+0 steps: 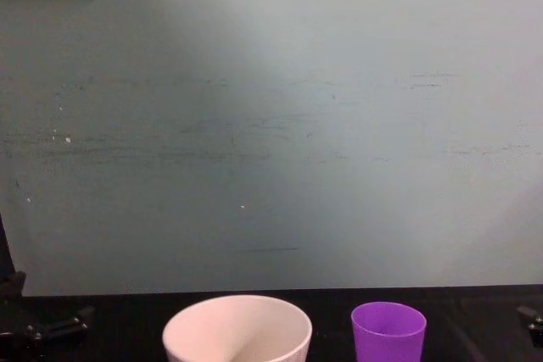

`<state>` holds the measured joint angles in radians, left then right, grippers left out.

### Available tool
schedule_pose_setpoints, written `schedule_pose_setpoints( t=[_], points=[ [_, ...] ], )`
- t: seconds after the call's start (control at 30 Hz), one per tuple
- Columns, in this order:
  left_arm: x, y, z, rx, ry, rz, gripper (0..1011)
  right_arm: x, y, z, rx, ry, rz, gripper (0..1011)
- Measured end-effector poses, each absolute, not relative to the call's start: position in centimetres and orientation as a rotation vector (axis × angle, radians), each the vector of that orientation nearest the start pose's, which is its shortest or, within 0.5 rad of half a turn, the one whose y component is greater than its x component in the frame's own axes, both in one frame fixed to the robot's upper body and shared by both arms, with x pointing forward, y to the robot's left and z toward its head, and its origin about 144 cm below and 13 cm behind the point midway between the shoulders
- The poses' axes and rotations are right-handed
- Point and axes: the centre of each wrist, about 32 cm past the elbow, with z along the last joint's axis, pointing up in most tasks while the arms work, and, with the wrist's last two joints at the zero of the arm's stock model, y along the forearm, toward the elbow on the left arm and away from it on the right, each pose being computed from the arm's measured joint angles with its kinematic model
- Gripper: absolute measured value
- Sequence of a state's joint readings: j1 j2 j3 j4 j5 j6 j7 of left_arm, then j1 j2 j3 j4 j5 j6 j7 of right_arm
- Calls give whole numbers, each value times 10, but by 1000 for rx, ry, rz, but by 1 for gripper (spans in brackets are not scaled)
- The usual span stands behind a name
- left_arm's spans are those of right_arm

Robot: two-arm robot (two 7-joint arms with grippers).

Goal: Pick up the cup and pour the mung beans from the cup into the bowl.

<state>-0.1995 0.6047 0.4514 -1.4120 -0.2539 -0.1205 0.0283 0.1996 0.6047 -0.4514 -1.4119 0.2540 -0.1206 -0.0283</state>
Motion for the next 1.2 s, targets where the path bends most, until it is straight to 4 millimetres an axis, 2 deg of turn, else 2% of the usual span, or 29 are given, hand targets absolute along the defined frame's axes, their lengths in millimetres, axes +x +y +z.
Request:
schedule_pose_setpoints(
  t=[1.2],
  points=[
    [489, 310, 1140, 304, -285, 1248, 1000, 489, -310, 1140, -304, -285, -1248, 1003]
  ],
)
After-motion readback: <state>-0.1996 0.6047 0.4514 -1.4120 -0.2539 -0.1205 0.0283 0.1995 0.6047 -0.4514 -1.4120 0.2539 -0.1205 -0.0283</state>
